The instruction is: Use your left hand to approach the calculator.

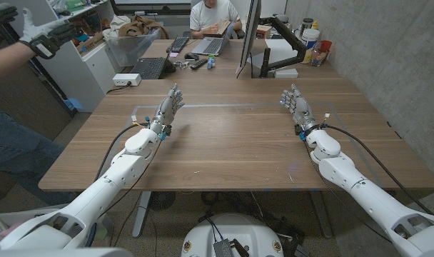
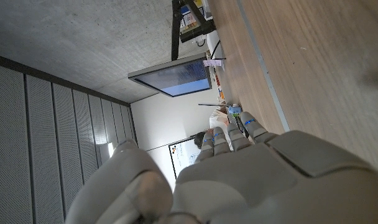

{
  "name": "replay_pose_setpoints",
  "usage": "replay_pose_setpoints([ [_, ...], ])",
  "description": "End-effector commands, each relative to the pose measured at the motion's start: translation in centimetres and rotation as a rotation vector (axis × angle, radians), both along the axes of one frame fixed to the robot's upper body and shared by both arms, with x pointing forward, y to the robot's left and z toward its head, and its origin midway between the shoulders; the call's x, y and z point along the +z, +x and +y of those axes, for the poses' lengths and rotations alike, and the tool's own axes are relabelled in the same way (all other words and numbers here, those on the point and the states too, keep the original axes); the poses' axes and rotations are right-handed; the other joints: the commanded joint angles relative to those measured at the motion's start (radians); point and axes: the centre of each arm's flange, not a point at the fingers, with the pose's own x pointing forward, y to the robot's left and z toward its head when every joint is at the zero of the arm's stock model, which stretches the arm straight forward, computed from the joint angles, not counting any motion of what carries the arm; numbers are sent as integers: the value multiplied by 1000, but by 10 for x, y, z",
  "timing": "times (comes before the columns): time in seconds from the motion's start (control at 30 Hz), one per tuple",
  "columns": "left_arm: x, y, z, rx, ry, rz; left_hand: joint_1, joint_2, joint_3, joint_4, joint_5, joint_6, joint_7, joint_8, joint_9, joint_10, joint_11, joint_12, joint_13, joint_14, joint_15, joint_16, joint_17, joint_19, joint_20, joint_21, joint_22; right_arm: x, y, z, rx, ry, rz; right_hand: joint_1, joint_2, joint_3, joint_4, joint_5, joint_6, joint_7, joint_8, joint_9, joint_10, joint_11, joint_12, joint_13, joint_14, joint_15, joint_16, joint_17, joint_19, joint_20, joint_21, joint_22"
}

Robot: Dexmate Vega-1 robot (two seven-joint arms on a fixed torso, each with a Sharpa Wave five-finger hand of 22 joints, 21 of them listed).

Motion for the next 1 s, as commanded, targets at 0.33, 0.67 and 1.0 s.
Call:
replay_pose_setpoints([
  [0.33,2,-13,14,40,63,-9,16,10,2,0,10,10,-2,8,5,6,-3,5,4,6,-4,10,2,-5,13,-6,2,8,5,11,6,-6,-8,12,2,3,-8,-3,10,-4,1,6,9,2,0,5,9,2,1,3,9,-24,-8,3],
  [0.67,2,-23,15,33,64,-39,21,15,4,-2,10,13,-4,8,5,11,-5,6,4,11,-6,11,2,-3,16,-10,3,12,6,17,12,-9,-22,13,3,3,-9,-4,15,-6,2,6,11,1,-1,5,10,1,0,4,11,-24,-12,3],
  [1.0,0,-30,18,53,92,-45,30,22,7,-5,11,15,-6,7,5,13,-4,5,4,12,-7,10,2,-1,21,-16,3,11,6,14,12,0,-24,13,4,2,-11,-5,17,-7,1,6,14,0,-1,5,12,2,-1,4,12,-21,-16,3],
])
